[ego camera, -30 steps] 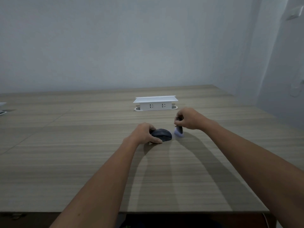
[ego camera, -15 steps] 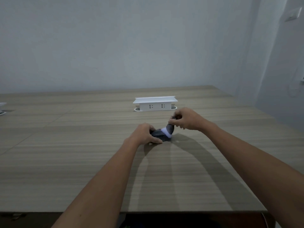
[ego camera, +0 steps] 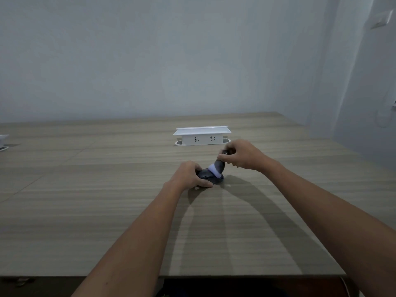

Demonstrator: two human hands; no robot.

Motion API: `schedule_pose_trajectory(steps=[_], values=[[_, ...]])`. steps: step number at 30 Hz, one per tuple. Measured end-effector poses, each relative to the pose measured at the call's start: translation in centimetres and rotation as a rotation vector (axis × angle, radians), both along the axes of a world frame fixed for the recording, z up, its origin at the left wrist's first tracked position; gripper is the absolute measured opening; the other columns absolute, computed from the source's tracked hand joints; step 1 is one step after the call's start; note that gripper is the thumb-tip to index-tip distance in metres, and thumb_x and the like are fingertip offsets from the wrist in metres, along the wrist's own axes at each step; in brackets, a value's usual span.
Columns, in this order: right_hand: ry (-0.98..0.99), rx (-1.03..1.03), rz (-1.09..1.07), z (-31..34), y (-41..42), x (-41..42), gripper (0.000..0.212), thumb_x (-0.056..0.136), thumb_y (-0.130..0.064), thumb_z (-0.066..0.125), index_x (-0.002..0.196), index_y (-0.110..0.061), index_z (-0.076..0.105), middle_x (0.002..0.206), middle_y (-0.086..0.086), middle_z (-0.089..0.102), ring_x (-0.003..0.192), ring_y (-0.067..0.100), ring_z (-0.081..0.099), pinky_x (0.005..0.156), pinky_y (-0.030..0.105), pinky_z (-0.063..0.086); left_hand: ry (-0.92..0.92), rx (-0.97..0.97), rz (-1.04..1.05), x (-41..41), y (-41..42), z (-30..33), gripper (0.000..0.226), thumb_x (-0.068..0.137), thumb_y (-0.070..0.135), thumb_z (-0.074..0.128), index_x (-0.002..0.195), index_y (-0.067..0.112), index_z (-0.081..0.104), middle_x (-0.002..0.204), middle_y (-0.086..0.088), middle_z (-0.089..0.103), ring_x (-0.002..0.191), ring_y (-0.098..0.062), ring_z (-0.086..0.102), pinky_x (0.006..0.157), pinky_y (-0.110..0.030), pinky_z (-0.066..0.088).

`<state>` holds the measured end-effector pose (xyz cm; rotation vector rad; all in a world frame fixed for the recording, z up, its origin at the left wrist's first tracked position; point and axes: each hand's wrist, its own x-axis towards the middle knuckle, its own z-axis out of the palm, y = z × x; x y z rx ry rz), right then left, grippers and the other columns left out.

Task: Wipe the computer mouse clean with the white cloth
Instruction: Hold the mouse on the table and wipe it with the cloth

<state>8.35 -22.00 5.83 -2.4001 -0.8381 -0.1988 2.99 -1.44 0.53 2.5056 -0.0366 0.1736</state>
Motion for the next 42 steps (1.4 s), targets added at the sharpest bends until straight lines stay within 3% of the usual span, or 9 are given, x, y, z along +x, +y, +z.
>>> schedule_pose_trajectory(steps=[5, 9, 13, 20, 26, 30, 34, 38, 42], values=[[-0.072, -0.149, -0.025, -0.4, -0.4, 0.3, 0.012, 0.083, -0.015, 0.067, 0.079, -0.007, 0.075, 0.075, 0.001, 0.069, 0.068, 0.011, 0.056, 0.059, 0.021, 0.039, 0.009, -0.032, -0.007, -0.1, -0.2, 0.0, 0.043, 0.066, 0.032, 0.091, 0.094, 0.002, 0.076, 0.07, 0.0, 0.066, 0.052, -0.005, 0.055, 0.04, -0.008, 0.037], [0.009, 0.015, -0.006, -0.2, -0.1, 0.0, 0.019, 0.082, -0.025, 0.069, 0.079, -0.007, 0.072, 0.064, 0.003, 0.064, 0.052, 0.01, 0.054, 0.049, 0.021, 0.044, 0.014, -0.026, 0.013, -0.1, -0.3, 0.1, 0.042, 0.065, 0.034, 0.091, 0.091, 0.004, 0.076, 0.062, 0.005, 0.063, 0.041, 0.0, 0.054, 0.038, -0.008, 0.034], [-0.06, -0.148, -0.019, -0.4, -0.3, 0.1, 0.014, 0.083, -0.015, 0.067, 0.081, -0.004, 0.075, 0.068, -0.006, 0.061, 0.062, 0.007, 0.052, 0.059, 0.021, 0.038, 0.013, -0.046, 0.007, -0.3, -0.4, 0.1, 0.043, 0.066, 0.032, 0.091, 0.093, 0.002, 0.076, 0.066, 0.003, 0.065, 0.048, -0.004, 0.056, 0.039, -0.008, 0.036], [-0.048, -0.139, -0.031, -0.6, 0.0, 0.5, 0.015, 0.084, -0.02, 0.068, 0.082, -0.007, 0.075, 0.068, -0.006, 0.06, 0.06, 0.006, 0.052, 0.058, 0.022, 0.039, 0.02, -0.065, -0.004, -0.4, -0.4, 0.2, 0.041, 0.067, 0.029, 0.09, 0.091, 0.0, 0.075, 0.061, 0.005, 0.06, 0.039, 0.003, 0.052, 0.039, -0.009, 0.036], [0.011, -0.005, -0.035, 0.1, 0.4, 0.5, 0.015, 0.085, -0.022, 0.066, 0.08, -0.008, 0.072, 0.06, -0.001, 0.061, 0.049, 0.009, 0.054, 0.046, 0.018, 0.042, 0.026, -0.073, -0.01, -0.3, -0.1, -0.1, 0.044, 0.066, 0.031, 0.091, 0.095, 0.002, 0.075, 0.071, 0.0, 0.067, 0.053, -0.007, 0.056, 0.041, -0.008, 0.037], [-0.035, -0.133, -0.067, 0.1, 0.2, 0.8, 0.013, 0.085, -0.019, 0.066, 0.082, -0.01, 0.075, 0.069, -0.004, 0.06, 0.066, 0.014, 0.055, 0.052, 0.015, 0.034, 0.027, -0.07, -0.015, -0.1, 0.1, -0.2, 0.044, 0.065, 0.033, 0.091, 0.096, 0.005, 0.075, 0.078, -0.004, 0.07, 0.059, -0.009, 0.058, 0.042, -0.007, 0.038], [0.02, -0.016, -0.034, 0.2, -0.1, 0.7, 0.015, 0.085, -0.023, 0.067, 0.082, -0.011, 0.073, 0.062, -0.003, 0.061, 0.049, 0.006, 0.054, 0.047, 0.017, 0.042, 0.037, -0.076, -0.018, 0.0, 0.3, -0.2, 0.045, 0.066, 0.033, 0.09, 0.1, 0.008, 0.075, 0.082, -0.004, 0.073, 0.063, -0.01, 0.061, 0.044, -0.007, 0.039], [-0.043, -0.145, -0.049, -0.5, -0.5, 0.7, 0.014, 0.086, -0.016, 0.065, 0.083, -0.007, 0.076, 0.068, -0.006, 0.061, 0.06, 0.005, 0.052, 0.057, 0.018, 0.035, 0.032, -0.078, -0.026, 0.2, 0.3, -0.3, 0.042, 0.067, 0.031, 0.09, 0.099, 0.008, 0.076, 0.076, 0.0, 0.07, 0.061, -0.008, 0.059, 0.044, -0.007, 0.038], [-0.019, 0.043, -0.051, -0.4, -0.4, 0.3, 0.011, 0.084, -0.019, 0.067, 0.079, -0.012, 0.075, 0.06, -0.009, 0.059, 0.049, 0.002, 0.052, 0.05, 0.015, 0.04, 0.006, -0.055, -0.023, 0.2, 0.5, -0.7, 0.042, 0.066, 0.036, 0.089, 0.098, 0.011, 0.076, 0.076, 0.0, 0.071, 0.065, -0.013, 0.06, 0.052, -0.017, 0.039]])
